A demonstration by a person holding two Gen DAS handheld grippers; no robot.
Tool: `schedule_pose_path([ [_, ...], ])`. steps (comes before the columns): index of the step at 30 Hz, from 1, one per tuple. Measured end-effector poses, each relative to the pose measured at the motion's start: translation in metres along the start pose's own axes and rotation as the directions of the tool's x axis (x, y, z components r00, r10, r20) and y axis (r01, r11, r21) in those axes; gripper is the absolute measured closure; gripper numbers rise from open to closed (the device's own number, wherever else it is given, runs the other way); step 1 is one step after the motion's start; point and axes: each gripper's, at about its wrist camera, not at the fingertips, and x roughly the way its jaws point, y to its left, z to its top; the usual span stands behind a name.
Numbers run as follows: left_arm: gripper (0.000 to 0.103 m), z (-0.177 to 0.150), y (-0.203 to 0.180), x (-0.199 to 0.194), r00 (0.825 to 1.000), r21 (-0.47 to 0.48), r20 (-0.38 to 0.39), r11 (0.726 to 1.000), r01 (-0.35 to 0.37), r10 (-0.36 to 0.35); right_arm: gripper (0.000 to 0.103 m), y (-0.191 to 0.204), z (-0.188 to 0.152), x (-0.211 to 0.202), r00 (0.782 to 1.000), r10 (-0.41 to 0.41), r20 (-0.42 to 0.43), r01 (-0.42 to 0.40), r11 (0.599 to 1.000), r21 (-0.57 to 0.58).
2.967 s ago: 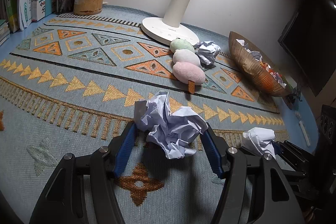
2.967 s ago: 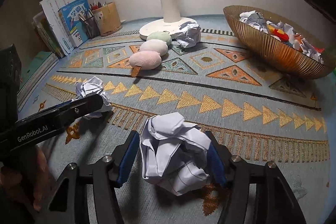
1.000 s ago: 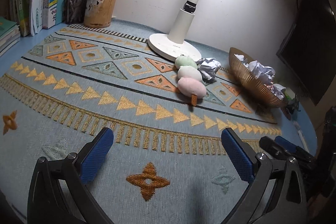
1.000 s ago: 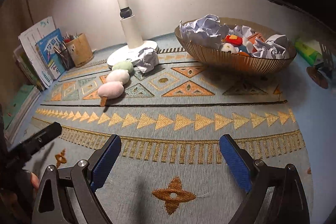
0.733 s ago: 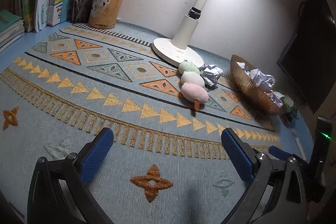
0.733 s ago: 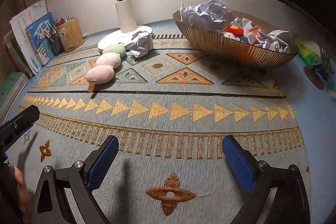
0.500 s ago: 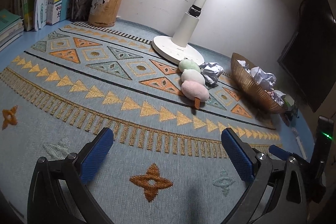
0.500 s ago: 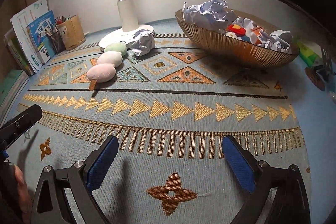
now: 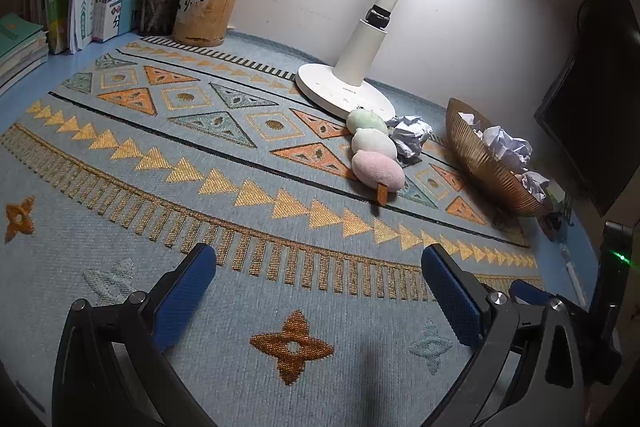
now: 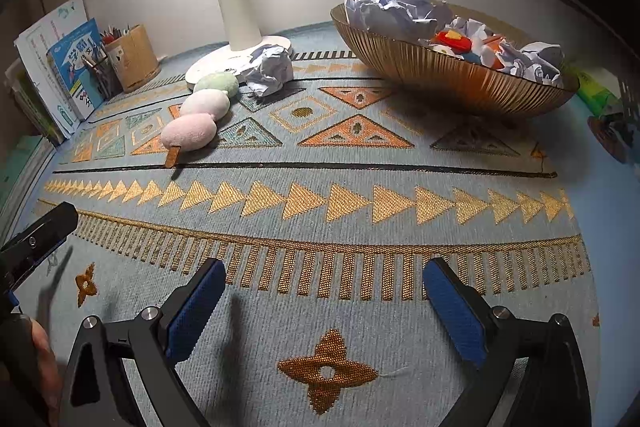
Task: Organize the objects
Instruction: 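Move both open tools back toward the stacked plush and last paper ball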
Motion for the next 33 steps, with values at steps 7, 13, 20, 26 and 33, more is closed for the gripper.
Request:
schedule_pose_path([
  [7,0.001,0.000,0.000,-0.001,1.000,-0.009,0.005,1.000,0.006,-0.006,0.004,0.001,0.000,0.002,1.000,-0.005,-0.016,0.005,1.000,0.002],
  [13,0.001,0.000,-0.003,0.003,1.000,0.005,-0.015,1.000,-0.004,0.004,0.004,0.001,0.000,0.000,1.000,-0.003,-0.003,0.003,1.000,0.001],
  [20,0.001,-0.002,-0.005,0.003,0.999,0.012,-0.014,0.999,-0.031,0.031,0.004,0.006,-0.001,-0.002,1.000,-0.025,0.006,0.025,0.999,-0.022],
  [26,0.001,-0.002,0.000,-0.004,0.999,-0.014,0.022,0.999,-0.031,0.031,0.004,0.023,-0.006,-0.018,0.991,-0.078,0.107,0.091,0.989,-0.116],
  [33,0.001,-0.003,-0.003,-0.002,0.999,0.003,0.012,0.999,-0.040,0.040,0.001,0.025,-0.005,-0.016,0.990,-0.090,0.105,0.104,0.985,-0.137],
])
